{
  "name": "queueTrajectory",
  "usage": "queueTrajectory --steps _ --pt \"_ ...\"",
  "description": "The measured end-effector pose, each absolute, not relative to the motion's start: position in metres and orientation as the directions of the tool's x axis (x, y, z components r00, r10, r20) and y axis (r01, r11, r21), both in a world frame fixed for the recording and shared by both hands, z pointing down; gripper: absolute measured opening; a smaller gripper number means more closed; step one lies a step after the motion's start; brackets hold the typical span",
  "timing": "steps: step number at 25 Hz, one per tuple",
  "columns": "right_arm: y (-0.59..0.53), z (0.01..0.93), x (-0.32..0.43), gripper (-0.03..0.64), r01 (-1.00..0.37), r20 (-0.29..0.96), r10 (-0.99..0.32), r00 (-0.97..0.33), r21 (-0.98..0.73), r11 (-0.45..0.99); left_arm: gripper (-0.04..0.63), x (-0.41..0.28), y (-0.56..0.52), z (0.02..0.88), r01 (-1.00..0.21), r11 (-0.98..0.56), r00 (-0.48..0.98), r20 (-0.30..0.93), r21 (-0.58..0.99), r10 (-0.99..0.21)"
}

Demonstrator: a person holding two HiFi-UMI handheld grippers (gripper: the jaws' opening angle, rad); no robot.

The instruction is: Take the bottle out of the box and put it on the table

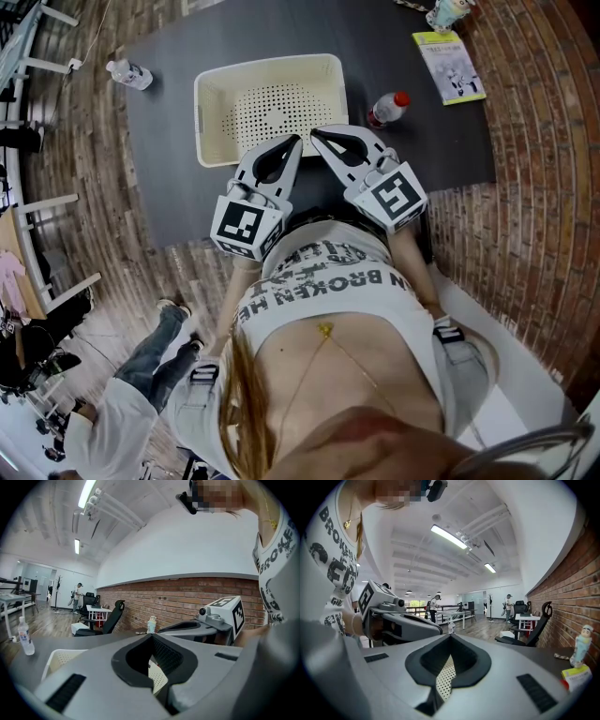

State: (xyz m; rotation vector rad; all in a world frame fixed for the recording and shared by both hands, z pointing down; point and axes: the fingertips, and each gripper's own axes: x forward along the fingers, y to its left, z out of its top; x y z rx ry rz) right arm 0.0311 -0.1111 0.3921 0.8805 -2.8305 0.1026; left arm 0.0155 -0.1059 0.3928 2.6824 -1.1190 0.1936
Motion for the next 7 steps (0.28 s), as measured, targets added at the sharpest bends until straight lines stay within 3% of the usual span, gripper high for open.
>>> queueTrajectory --steps 7 --pt "-0.1108 0.3964 0.0320 0.008 -0.573 0.212 -0.557 -0.803 -0.017 0.819 0.000 0.0156 -0.1059 0.3955 -0.712 -0.683 0.701 0.212 0.162 -0.681"
